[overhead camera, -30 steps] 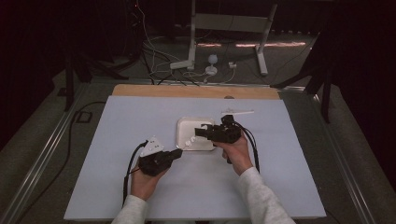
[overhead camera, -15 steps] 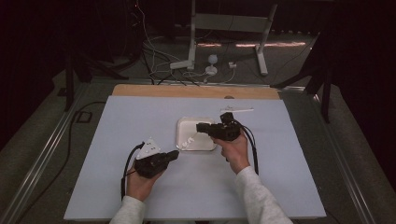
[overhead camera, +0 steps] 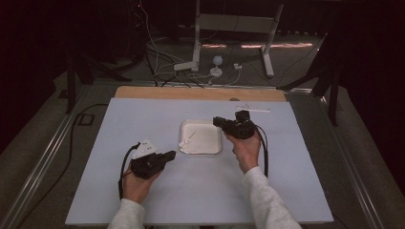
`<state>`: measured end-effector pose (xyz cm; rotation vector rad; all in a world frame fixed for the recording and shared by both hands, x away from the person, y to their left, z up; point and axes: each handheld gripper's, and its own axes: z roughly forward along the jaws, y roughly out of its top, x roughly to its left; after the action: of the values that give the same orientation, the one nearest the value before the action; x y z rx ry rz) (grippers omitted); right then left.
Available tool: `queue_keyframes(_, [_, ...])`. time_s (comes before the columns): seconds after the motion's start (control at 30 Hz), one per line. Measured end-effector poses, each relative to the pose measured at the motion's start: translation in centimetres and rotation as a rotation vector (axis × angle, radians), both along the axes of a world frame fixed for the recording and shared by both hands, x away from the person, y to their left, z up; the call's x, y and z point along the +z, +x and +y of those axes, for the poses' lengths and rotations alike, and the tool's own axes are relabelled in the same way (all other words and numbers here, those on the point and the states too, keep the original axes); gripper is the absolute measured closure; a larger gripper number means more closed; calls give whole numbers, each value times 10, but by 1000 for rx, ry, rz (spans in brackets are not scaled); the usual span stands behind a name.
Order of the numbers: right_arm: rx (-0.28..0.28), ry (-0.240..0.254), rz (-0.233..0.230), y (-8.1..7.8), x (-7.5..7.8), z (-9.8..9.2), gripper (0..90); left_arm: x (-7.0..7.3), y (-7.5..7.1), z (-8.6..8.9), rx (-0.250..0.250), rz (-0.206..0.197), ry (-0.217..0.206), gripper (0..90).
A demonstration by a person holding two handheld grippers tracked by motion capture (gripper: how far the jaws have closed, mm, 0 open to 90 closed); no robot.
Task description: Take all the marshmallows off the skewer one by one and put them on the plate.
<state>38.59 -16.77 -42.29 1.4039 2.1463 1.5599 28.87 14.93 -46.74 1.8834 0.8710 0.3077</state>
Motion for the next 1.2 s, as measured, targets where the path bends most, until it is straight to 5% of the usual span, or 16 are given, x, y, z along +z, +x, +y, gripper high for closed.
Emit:
queue_keyframes(0.43, [63,-53,24,1,-22,8,778,3,3,14,63,-7,-38,900])
queue_keyframes(0.77, [60,-153,41,8,-42,25,760,-1,5,11,62,7,-27,899])
queue_keyframes(1.0, [16,-199,84,15,-55,27,469,-2,6,12,74,10,-28,899])
queue_keyframes(1.2, [54,-168,82,8,-51,28,261,-2,6,11,77,9,-27,899])
